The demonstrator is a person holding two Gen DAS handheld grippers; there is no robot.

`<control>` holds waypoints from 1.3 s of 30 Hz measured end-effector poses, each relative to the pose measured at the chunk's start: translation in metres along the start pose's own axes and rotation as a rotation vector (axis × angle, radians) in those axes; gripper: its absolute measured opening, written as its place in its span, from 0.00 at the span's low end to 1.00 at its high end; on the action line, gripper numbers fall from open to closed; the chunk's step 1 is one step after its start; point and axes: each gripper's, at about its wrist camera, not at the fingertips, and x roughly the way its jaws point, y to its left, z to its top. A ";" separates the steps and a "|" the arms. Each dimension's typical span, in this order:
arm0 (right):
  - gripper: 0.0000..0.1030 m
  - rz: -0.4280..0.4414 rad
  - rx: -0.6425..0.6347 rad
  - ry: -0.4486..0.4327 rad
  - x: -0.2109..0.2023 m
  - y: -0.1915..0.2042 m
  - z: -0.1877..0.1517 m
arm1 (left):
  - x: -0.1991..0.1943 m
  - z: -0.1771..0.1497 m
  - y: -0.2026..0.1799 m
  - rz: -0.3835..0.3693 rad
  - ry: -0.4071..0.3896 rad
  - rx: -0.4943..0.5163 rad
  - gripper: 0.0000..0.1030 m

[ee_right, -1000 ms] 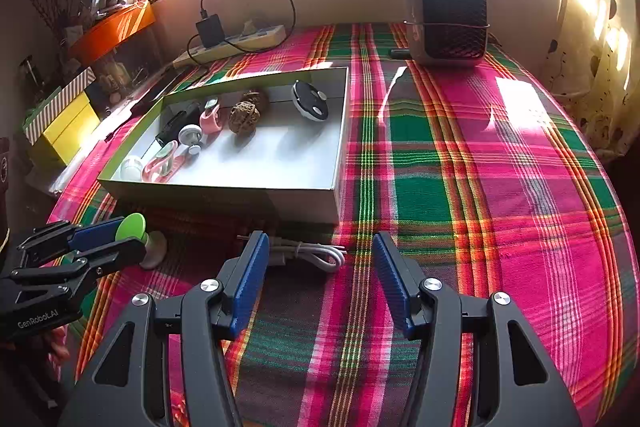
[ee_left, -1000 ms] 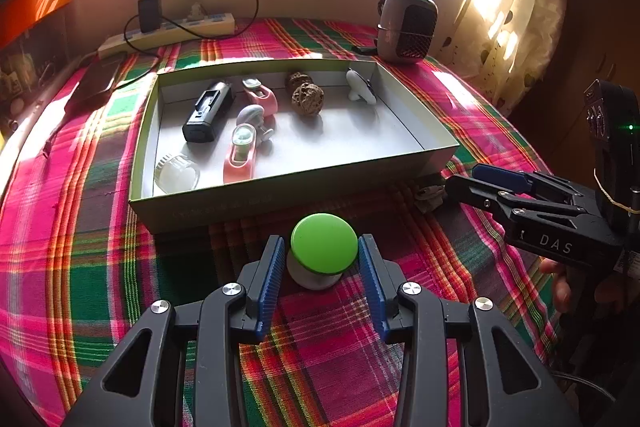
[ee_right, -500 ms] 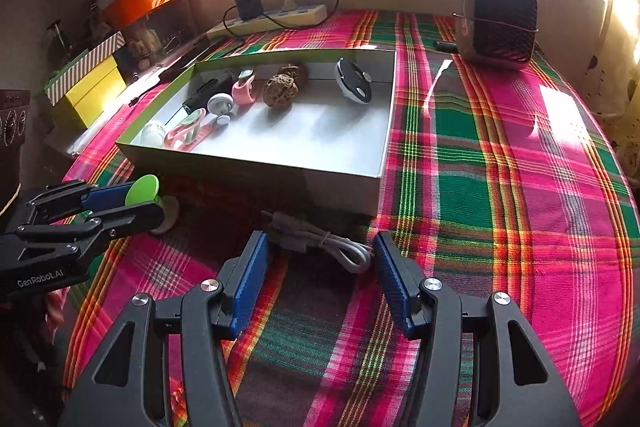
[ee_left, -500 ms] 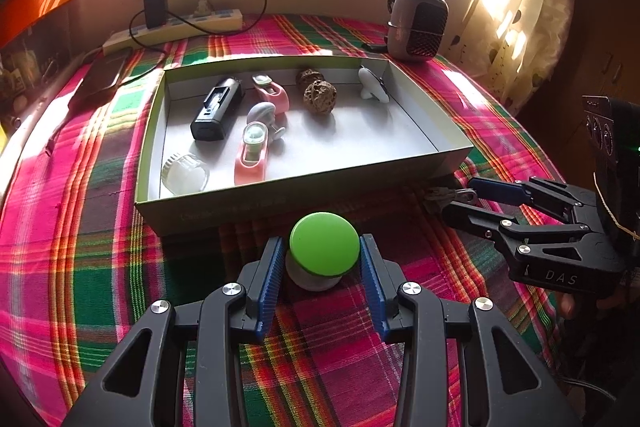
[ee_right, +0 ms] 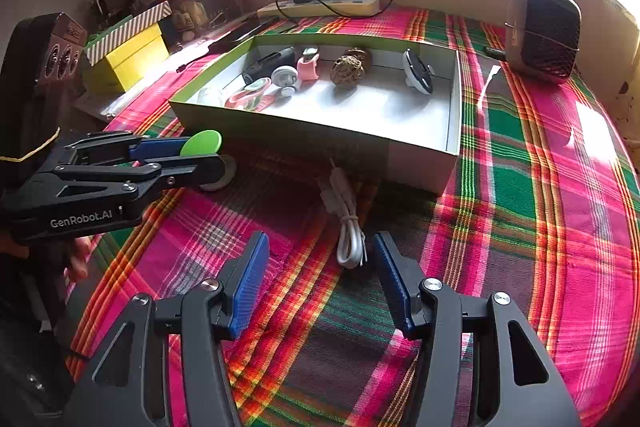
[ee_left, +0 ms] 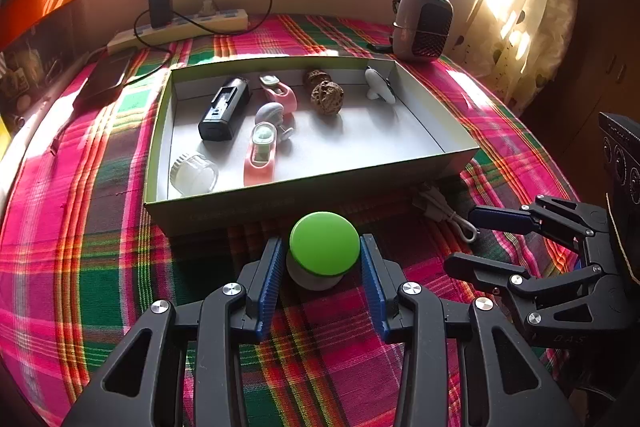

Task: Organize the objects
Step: 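Close the left tool on the green-topped item while the right tool grasps the white cable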

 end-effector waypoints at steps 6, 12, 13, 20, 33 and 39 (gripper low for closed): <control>0.53 -0.083 -0.024 -0.003 0.009 0.003 0.007 | 0.002 0.000 -0.001 0.014 0.007 0.006 0.35; 0.53 -0.118 -0.045 0.003 0.016 0.004 0.015 | 0.004 0.001 0.000 0.018 0.011 0.004 0.35; 0.53 -0.120 -0.040 0.003 0.016 0.003 0.016 | 0.005 0.001 0.000 0.024 0.016 0.000 0.35; 0.47 -0.132 -0.031 -0.002 0.017 0.002 0.018 | 0.008 0.001 0.003 0.031 0.026 -0.012 0.35; 0.24 -0.101 -0.022 -0.011 0.016 0.005 0.018 | 0.007 0.001 0.003 0.040 0.024 -0.010 0.29; 0.20 -0.097 -0.009 -0.013 0.015 0.004 0.018 | 0.005 0.001 0.004 0.048 0.015 -0.004 0.25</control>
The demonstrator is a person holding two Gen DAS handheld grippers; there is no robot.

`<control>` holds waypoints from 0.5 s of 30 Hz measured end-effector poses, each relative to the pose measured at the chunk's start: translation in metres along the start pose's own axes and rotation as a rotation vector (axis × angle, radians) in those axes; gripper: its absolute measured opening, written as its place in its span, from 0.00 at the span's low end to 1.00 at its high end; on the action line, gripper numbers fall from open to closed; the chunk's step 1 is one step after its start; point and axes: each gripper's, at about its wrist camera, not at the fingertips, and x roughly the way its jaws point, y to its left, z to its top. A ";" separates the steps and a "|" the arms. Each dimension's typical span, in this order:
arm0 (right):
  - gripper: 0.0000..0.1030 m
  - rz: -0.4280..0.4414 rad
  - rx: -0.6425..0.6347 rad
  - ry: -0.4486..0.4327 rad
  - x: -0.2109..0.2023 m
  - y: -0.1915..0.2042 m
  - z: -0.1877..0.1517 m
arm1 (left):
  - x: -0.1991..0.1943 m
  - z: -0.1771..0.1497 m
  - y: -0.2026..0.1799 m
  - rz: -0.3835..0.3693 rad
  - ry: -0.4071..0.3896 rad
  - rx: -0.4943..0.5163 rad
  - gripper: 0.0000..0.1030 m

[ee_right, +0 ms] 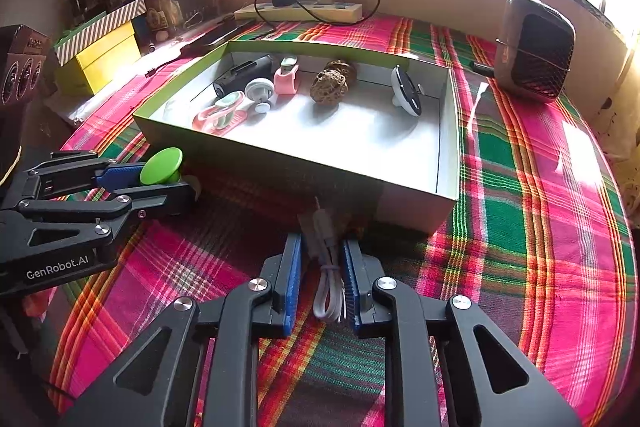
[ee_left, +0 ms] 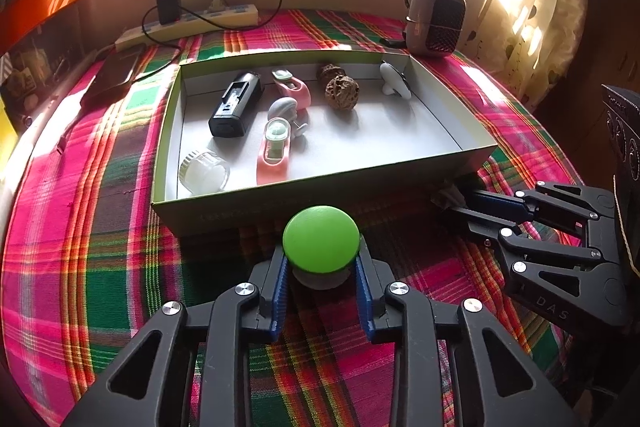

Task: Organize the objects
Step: 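Close the left tool on the green-topped item while the right tool grasps the white cable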

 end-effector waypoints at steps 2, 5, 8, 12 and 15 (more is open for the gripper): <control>0.20 0.000 0.001 0.000 0.000 0.000 0.000 | -0.001 0.000 0.001 0.003 -0.005 -0.002 0.23; 0.20 0.003 0.004 -0.001 0.000 0.001 0.000 | -0.003 0.001 0.001 0.009 -0.013 -0.001 0.16; 0.19 0.004 0.011 -0.002 -0.001 0.001 0.000 | -0.004 0.001 0.001 0.010 -0.016 -0.001 0.15; 0.19 0.004 0.014 -0.003 -0.001 0.001 0.000 | -0.004 0.000 0.002 0.011 -0.018 -0.003 0.15; 0.19 0.005 0.016 -0.005 -0.001 0.001 -0.001 | -0.006 0.000 0.003 0.014 -0.022 -0.002 0.15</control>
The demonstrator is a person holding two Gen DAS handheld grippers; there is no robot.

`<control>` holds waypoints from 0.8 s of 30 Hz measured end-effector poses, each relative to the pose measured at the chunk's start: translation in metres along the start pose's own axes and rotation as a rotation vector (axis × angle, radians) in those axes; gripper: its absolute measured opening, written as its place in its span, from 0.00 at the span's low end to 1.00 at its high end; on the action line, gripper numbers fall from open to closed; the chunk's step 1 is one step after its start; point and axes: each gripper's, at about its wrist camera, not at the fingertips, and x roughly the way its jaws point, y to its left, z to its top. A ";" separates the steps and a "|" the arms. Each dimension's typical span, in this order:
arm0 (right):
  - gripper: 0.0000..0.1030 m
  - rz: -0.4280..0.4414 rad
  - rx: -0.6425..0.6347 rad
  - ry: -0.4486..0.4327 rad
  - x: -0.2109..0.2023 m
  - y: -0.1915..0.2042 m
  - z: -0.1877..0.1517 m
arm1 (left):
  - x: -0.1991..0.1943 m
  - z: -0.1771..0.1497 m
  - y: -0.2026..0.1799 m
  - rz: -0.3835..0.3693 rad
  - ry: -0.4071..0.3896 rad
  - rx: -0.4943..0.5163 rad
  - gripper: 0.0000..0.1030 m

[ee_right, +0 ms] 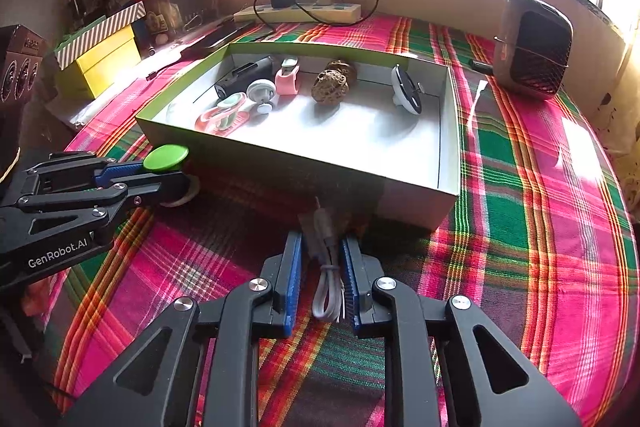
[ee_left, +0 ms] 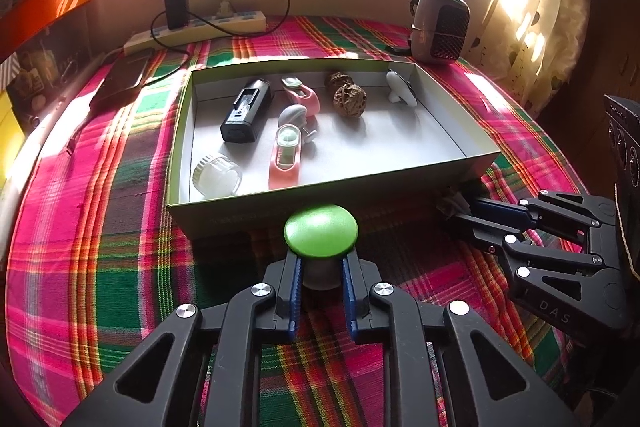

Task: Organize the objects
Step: 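Close the left tool on the green-topped item while the right tool grasps the white cable, then lift and carry the green-topped item and white cable over the box with both tools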

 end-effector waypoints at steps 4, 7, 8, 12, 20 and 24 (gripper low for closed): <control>0.19 0.004 0.008 -0.004 -0.001 0.000 -0.001 | -0.003 -0.001 0.001 0.001 -0.012 -0.002 0.15; 0.19 0.009 0.010 -0.007 -0.002 0.001 -0.001 | -0.005 -0.001 0.002 0.000 -0.023 -0.006 0.15; 0.19 0.010 0.012 -0.008 -0.003 0.001 -0.001 | -0.006 -0.001 0.002 0.001 -0.027 -0.007 0.15; 0.19 0.018 0.017 -0.011 -0.004 0.003 -0.002 | -0.009 -0.001 0.001 0.002 -0.034 -0.003 0.15; 0.19 0.034 0.018 -0.025 -0.009 0.007 -0.003 | -0.014 -0.001 0.000 0.003 -0.044 0.000 0.15; 0.19 0.038 0.020 -0.040 -0.015 0.008 -0.002 | -0.020 0.001 -0.002 -0.002 -0.057 0.005 0.15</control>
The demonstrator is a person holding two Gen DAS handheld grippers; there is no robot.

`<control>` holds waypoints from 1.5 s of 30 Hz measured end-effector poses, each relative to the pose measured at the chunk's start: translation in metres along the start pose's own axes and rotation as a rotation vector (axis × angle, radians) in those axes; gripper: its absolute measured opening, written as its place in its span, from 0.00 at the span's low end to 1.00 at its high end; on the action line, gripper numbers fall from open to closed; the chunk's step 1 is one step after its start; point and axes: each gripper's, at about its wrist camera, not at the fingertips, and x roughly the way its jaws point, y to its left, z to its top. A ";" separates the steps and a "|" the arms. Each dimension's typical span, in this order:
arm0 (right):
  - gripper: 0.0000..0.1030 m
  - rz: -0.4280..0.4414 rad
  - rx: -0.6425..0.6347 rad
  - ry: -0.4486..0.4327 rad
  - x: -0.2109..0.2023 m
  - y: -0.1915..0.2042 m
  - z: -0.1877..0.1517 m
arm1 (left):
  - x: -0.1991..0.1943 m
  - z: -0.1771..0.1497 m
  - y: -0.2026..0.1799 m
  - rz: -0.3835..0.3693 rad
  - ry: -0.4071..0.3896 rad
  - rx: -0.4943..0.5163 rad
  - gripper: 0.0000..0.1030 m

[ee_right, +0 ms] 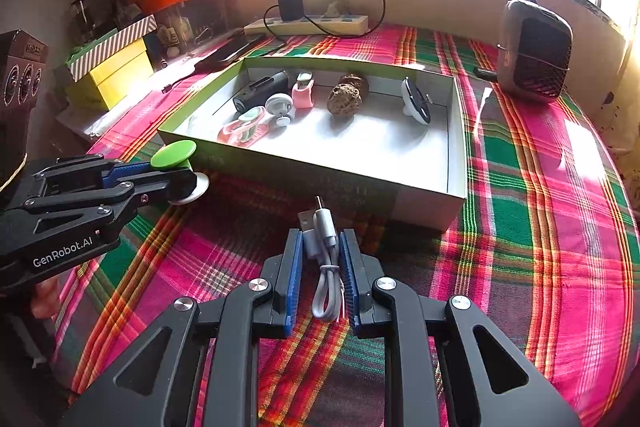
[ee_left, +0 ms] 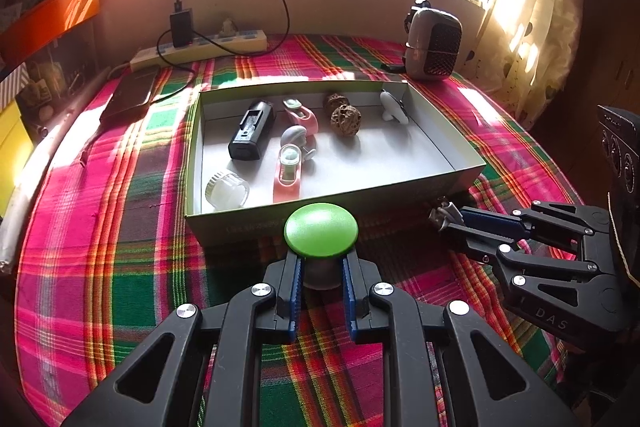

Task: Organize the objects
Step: 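Lift and carry the green-topped item and white cable over the box with both tools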

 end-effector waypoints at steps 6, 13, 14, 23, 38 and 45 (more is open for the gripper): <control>0.19 0.005 -0.001 -0.028 -0.011 0.002 0.004 | -0.009 0.005 -0.003 -0.009 -0.026 0.012 0.15; 0.19 0.005 0.014 -0.056 -0.021 -0.002 0.013 | -0.014 0.017 -0.006 -0.023 -0.045 0.020 0.15; 0.19 0.001 0.016 -0.060 -0.022 -0.004 0.015 | -0.013 0.019 -0.007 -0.021 -0.047 0.024 0.15; 0.19 -0.040 0.042 -0.083 -0.022 -0.020 0.037 | -0.006 0.039 -0.014 -0.043 -0.056 0.047 0.15; 0.19 -0.060 0.050 -0.063 0.000 -0.033 0.066 | 0.021 0.059 -0.014 -0.054 -0.036 0.045 0.15; 0.20 -0.067 0.056 -0.031 0.020 -0.038 0.076 | 0.038 0.063 -0.012 -0.059 -0.027 0.030 0.15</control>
